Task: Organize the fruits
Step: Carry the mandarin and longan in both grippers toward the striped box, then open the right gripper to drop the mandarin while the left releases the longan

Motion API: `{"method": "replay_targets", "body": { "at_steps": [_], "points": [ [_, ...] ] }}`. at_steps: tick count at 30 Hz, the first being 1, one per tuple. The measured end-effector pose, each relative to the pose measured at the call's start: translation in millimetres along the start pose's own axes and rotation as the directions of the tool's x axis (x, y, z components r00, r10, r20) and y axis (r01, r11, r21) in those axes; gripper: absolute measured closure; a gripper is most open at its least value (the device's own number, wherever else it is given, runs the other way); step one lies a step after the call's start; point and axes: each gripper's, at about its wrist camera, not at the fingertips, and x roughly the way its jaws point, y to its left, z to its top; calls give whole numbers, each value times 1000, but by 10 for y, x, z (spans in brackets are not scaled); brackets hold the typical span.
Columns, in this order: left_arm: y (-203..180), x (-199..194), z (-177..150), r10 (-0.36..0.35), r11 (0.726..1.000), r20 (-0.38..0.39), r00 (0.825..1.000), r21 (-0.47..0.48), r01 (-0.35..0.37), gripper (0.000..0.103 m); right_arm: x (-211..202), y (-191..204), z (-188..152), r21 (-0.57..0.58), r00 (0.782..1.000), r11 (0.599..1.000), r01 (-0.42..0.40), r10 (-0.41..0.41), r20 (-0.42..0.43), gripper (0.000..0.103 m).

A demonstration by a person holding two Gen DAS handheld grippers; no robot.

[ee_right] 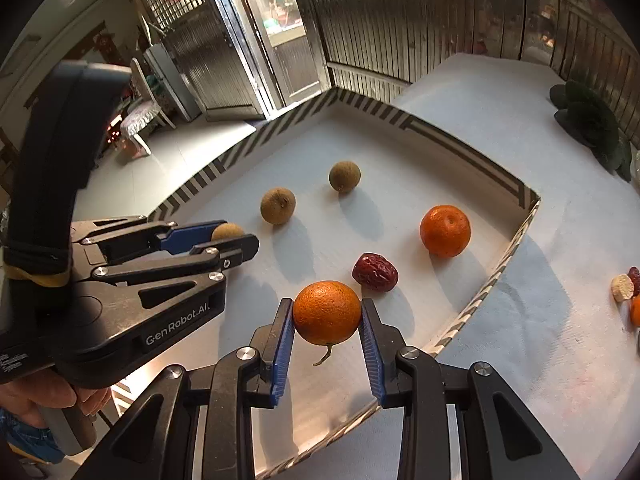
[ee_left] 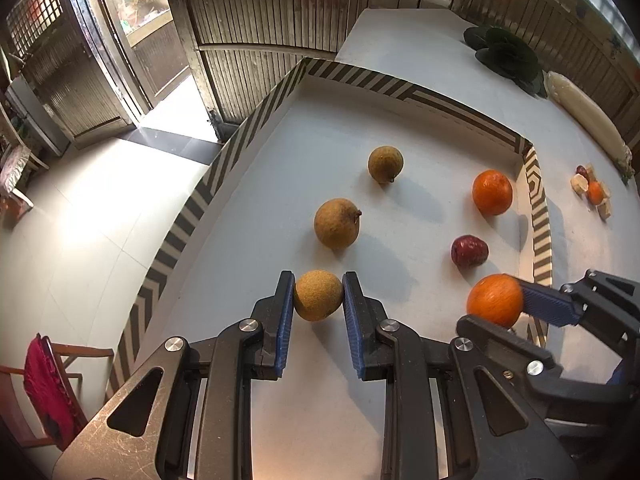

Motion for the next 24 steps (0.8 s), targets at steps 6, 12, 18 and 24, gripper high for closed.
{"method": "replay_targets", "body": {
  "at_steps": [6,12,18,24],
  "points": [
    [-61,67,31,2,1000,1,1000,12,-3,80,125,-22,22,-4,1000,1000,21,-21,-20,72],
    [-73,105,59,6,1000,1,1000,11,-6,80,169,-13,36,-9,1000,1000,25,-25,-15,72],
    [-73,125,80,7,1000,4,1000,12,-7,78,86,-67,7,8,1000,1000,8,-8,4,69],
    [-62,81,95,16,1000,8,1000,-4,-16,45,-65,-122,-21,25,999,1000,3,-4,39,68]
  ]
}}
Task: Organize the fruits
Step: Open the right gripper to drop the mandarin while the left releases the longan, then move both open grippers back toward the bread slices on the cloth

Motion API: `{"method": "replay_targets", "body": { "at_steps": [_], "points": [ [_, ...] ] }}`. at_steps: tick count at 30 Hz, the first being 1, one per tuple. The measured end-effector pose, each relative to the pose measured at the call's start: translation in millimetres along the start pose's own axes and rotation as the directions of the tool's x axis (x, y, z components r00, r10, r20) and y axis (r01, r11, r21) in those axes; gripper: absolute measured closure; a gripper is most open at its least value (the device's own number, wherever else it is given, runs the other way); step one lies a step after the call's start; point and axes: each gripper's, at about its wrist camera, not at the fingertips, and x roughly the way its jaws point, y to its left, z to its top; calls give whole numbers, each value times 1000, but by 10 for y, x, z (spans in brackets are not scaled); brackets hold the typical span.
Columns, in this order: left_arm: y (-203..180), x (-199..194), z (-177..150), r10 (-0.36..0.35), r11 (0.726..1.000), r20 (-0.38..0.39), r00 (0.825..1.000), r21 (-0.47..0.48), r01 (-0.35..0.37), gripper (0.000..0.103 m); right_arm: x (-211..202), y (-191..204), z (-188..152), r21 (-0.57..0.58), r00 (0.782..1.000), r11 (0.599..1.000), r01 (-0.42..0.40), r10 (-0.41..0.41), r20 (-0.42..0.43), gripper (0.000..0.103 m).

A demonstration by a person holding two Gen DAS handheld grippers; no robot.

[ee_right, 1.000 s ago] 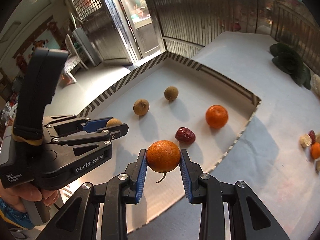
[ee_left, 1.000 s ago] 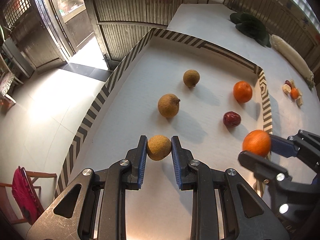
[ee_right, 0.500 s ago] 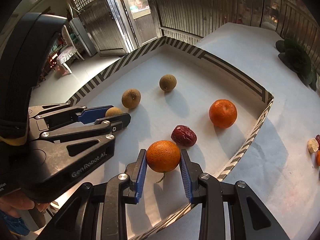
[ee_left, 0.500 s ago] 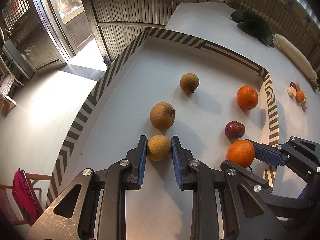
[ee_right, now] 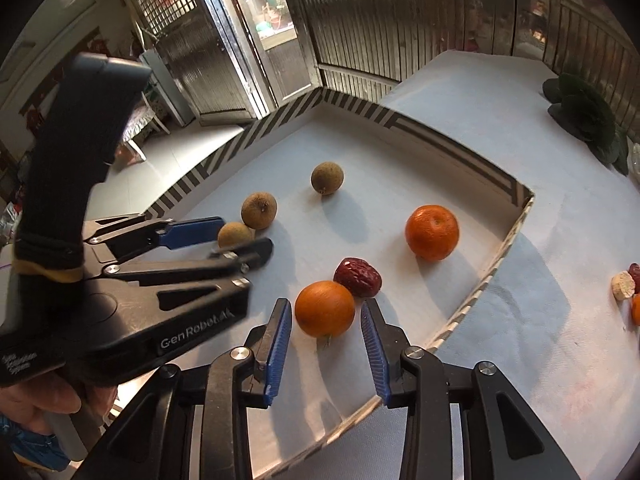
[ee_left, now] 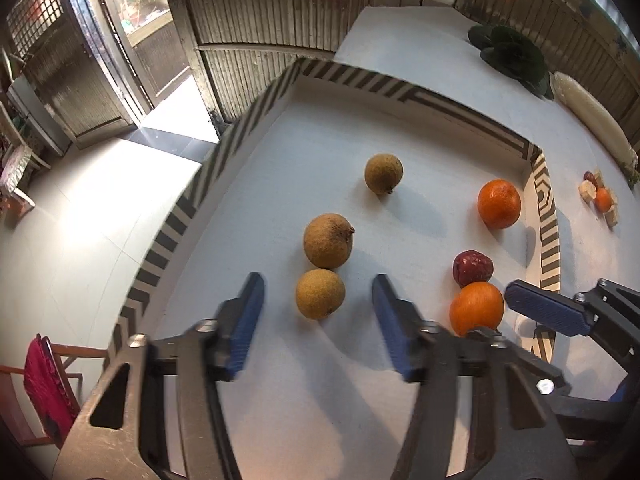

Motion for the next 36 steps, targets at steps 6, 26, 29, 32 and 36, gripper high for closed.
{"method": "replay_targets", "body": {
  "at_steps": [6,26,29,32,36],
  "points": [
    [-59,-146,39,17,1000,31,999,24,-17,45,-241,-60,-30,23,999,1000,5,-7,50,68],
    [-831,-516,209,-72,987,116,991,151,54,45,-946,-760,-359,209,977,973,101,-137,165,67],
    [-1023,-516,227,-96,980,113,989,184,74,45,-1048,-963,-467,256,972,959,126,-171,164,67],
    [-1215,-490,249,-120,972,101,988,214,96,45,-1130,-1158,-598,301,967,942,148,-202,156,67],
    [-1464,-442,276,-151,959,81,985,254,127,45,-1191,-1440,-775,368,961,913,178,-241,133,67]
  ]
}}
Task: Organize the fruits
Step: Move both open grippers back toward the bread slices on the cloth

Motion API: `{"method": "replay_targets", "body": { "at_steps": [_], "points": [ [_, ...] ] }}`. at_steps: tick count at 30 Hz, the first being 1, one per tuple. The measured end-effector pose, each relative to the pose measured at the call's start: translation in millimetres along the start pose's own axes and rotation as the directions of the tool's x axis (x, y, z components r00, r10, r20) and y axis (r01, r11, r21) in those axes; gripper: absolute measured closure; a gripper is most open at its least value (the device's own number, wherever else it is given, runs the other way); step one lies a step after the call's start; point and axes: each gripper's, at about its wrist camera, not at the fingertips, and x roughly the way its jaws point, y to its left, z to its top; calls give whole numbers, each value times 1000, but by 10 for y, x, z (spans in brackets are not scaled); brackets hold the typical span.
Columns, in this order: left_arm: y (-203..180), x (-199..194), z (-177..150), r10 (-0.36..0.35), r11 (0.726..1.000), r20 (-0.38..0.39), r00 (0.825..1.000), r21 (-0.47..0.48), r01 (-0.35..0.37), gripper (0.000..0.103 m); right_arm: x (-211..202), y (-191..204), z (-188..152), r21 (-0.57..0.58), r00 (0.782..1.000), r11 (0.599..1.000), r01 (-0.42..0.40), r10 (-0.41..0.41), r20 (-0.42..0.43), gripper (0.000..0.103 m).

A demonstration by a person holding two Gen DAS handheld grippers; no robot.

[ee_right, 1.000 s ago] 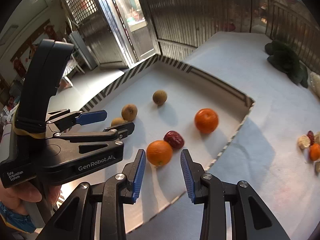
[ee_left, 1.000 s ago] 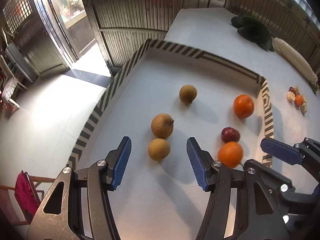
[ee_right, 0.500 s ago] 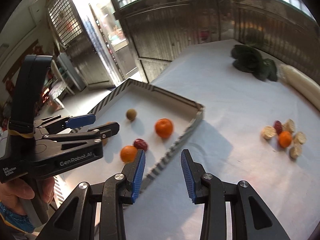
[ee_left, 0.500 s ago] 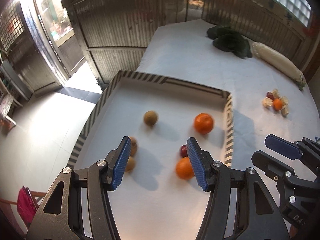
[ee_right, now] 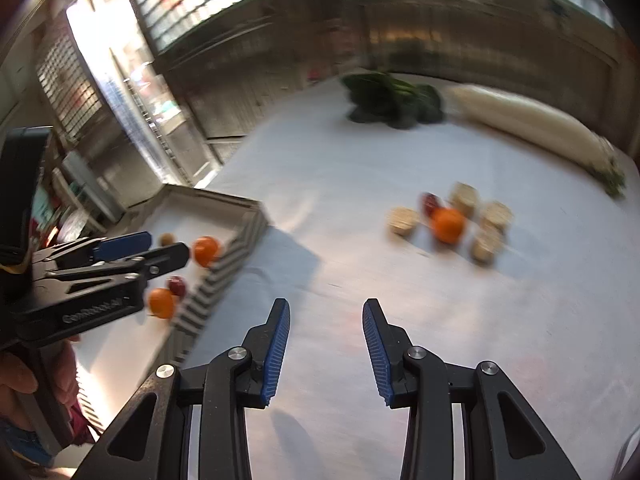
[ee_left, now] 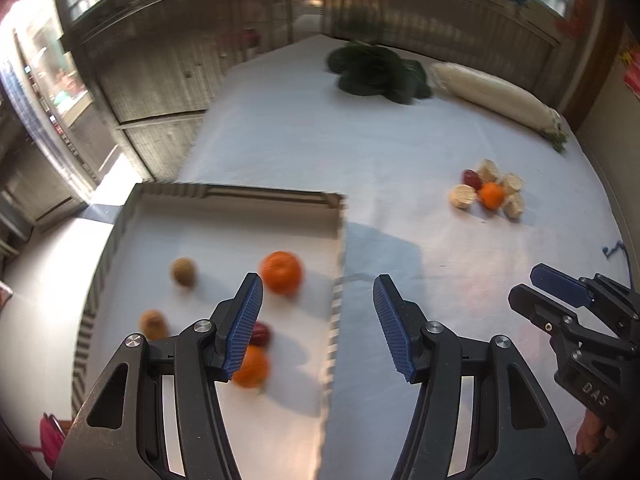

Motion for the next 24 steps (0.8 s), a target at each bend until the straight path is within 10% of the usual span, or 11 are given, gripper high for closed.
{"method": "replay_targets", "body": {
  "at_steps": [24],
  "points": [
    [-985,862,624,-174,966,-104,979,176,191,45,463,-1120,338,134,994,985,104,-101,-31,66]
  ]
}}
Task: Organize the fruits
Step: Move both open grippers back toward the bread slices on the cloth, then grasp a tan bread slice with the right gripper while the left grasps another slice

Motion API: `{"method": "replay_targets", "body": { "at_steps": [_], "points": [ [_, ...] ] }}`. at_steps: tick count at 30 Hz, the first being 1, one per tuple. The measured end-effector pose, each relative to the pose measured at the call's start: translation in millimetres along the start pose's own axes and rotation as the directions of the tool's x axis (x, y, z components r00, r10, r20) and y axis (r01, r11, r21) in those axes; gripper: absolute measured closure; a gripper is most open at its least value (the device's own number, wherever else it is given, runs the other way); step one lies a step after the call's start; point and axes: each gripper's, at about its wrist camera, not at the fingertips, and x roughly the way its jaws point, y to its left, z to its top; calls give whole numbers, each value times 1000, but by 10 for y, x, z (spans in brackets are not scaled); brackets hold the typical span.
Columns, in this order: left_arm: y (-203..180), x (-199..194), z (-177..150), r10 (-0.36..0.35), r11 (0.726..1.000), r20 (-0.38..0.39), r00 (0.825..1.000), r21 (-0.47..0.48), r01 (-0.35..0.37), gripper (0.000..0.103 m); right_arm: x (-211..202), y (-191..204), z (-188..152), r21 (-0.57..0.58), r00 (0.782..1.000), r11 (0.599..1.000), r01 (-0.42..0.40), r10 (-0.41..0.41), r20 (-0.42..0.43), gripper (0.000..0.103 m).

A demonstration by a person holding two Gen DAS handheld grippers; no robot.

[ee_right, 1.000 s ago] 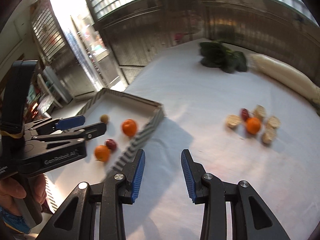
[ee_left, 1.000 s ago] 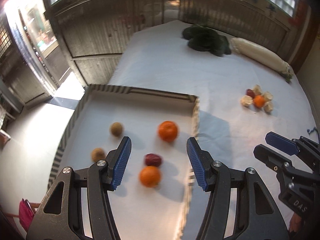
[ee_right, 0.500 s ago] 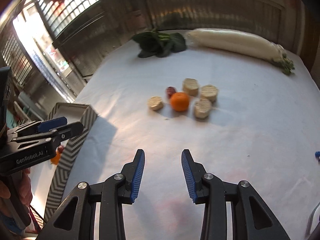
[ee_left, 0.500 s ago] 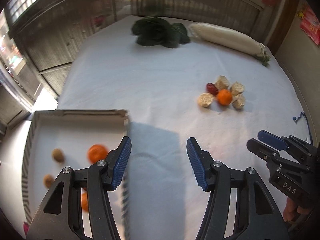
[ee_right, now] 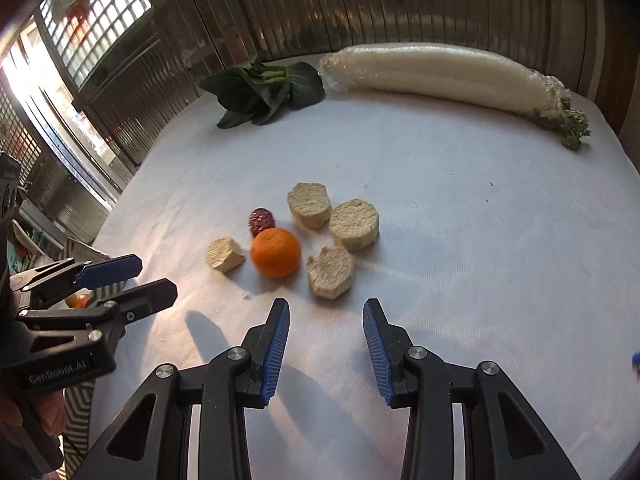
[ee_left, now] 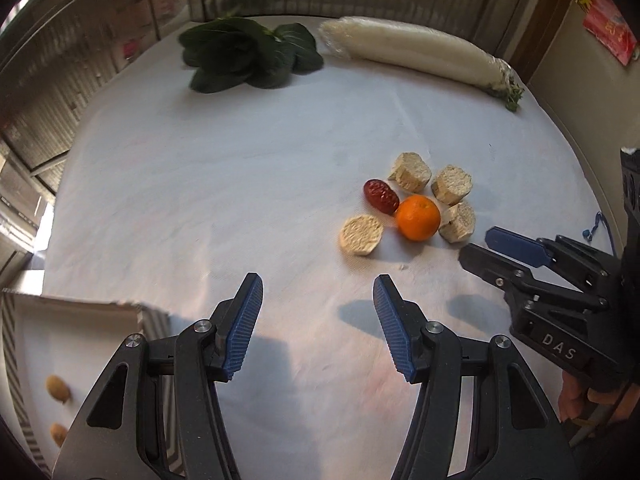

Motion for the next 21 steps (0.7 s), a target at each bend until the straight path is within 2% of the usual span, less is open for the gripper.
{"method": "replay_targets", "body": {
  "at_steps": [9,21],
  "points": [
    [-111,172,160,-10,999,1,1000,32,10,45,126,-31,121,-6,1000,1000,-4,4,5,66],
    [-150,333,157,-4,998,-2,1000,61,4,45,175,17,139,-37,1000,999,20,-19,13,66]
  ]
}}
